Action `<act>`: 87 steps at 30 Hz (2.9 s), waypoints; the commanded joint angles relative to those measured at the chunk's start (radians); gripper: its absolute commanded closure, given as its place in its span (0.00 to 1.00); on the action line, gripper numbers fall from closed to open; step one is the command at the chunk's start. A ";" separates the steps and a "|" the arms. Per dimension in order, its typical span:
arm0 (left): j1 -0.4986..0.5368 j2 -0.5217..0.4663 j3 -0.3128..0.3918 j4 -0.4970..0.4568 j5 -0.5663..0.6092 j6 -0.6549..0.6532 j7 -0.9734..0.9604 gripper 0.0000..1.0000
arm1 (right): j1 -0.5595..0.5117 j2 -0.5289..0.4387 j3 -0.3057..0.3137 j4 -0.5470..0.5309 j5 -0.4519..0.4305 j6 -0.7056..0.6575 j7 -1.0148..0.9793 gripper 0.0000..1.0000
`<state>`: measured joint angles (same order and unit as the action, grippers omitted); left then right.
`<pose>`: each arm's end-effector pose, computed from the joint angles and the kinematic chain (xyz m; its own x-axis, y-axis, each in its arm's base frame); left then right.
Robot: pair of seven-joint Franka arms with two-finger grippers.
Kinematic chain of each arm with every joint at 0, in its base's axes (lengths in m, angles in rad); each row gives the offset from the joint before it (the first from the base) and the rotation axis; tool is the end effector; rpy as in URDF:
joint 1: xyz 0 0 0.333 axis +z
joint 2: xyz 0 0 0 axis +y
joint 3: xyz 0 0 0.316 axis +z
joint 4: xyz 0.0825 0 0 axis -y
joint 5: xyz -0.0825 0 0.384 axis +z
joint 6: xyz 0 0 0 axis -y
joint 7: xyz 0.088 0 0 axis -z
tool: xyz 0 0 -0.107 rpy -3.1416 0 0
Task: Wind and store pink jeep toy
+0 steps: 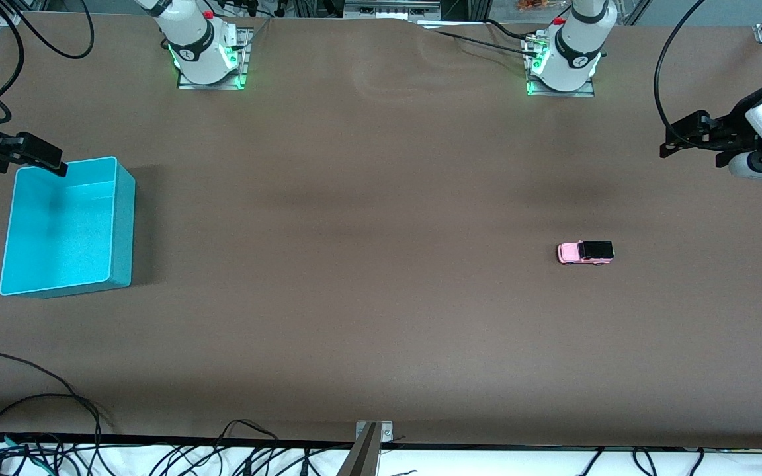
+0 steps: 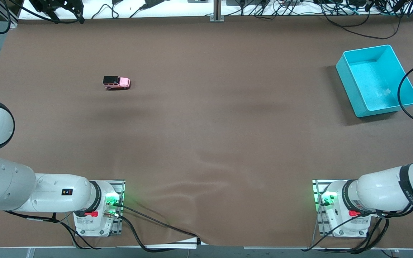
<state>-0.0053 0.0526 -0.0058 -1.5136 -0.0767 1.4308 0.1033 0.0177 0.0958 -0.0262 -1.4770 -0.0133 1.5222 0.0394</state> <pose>0.5552 -0.0151 0.6109 0.9842 -0.1244 -0.1259 -0.1135 -0.9894 0.0904 0.5790 -0.0056 0.6101 0.9976 -0.0485 -0.0499 -0.0477 -0.9987 0.0178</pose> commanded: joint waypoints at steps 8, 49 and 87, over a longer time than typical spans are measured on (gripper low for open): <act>0.004 0.013 -0.002 0.026 0.000 -0.021 -0.002 0.00 | -0.002 0.002 0.008 0.015 -0.007 -0.019 0.005 0.00; 0.005 0.013 0.000 0.024 0.000 -0.023 -0.002 0.00 | -0.002 0.001 0.011 0.015 -0.010 -0.037 0.007 0.00; -0.004 0.015 -0.003 0.024 0.072 -0.032 -0.004 0.00 | -0.001 0.015 0.011 0.032 -0.027 -0.039 0.004 0.00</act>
<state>-0.0066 0.0581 -0.0055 -1.5136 -0.0307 1.4215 0.1033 0.0178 0.0973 -0.0222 -1.4768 -0.0225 1.5048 0.0390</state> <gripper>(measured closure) 0.000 0.000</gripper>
